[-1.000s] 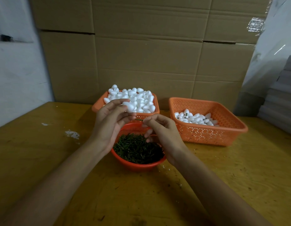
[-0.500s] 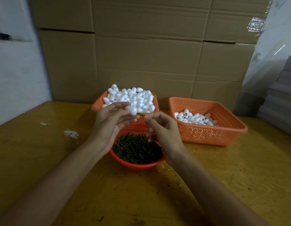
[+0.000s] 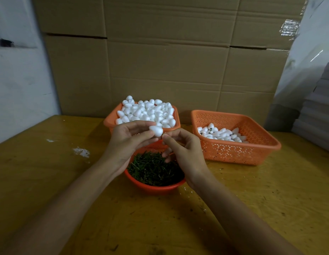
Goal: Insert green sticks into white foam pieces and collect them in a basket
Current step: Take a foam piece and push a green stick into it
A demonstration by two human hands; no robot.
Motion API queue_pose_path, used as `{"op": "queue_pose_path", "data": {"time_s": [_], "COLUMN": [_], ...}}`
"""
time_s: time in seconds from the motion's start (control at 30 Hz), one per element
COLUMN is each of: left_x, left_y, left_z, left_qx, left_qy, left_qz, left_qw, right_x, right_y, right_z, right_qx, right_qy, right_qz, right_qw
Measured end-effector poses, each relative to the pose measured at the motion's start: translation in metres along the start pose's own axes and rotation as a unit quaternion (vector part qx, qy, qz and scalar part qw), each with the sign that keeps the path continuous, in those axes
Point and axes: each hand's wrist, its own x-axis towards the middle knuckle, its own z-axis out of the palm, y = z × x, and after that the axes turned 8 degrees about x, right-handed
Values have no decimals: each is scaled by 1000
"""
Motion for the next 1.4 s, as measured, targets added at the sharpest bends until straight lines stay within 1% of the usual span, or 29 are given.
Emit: {"op": "queue_pose_path", "data": {"time_s": [0.2,0.37,0.5,0.97,1.4], "left_x": [1,-1,-2,-4,-5], "left_y": [0,4,4,7,8], "left_z": [1,2,2,2,2], "left_qx": [17,-4,24,-3,49], "left_qy": [1,-34,-63,-76,-108], "left_qz": [5,17,20,7,24], "left_qw": [1000,999,998,997,993], "right_x": [2,3,2,2,1], "right_y": [3,7,8,10,9], "right_z": [-1,2,3,3,2], "right_qx": [-14,-68,-100,-109,-111], "right_qy": [-6,-32,-46,-51,-46], "right_qz": [4,-4,-10,-23,-26], "right_qw": [1000,997,994,992,992]}}
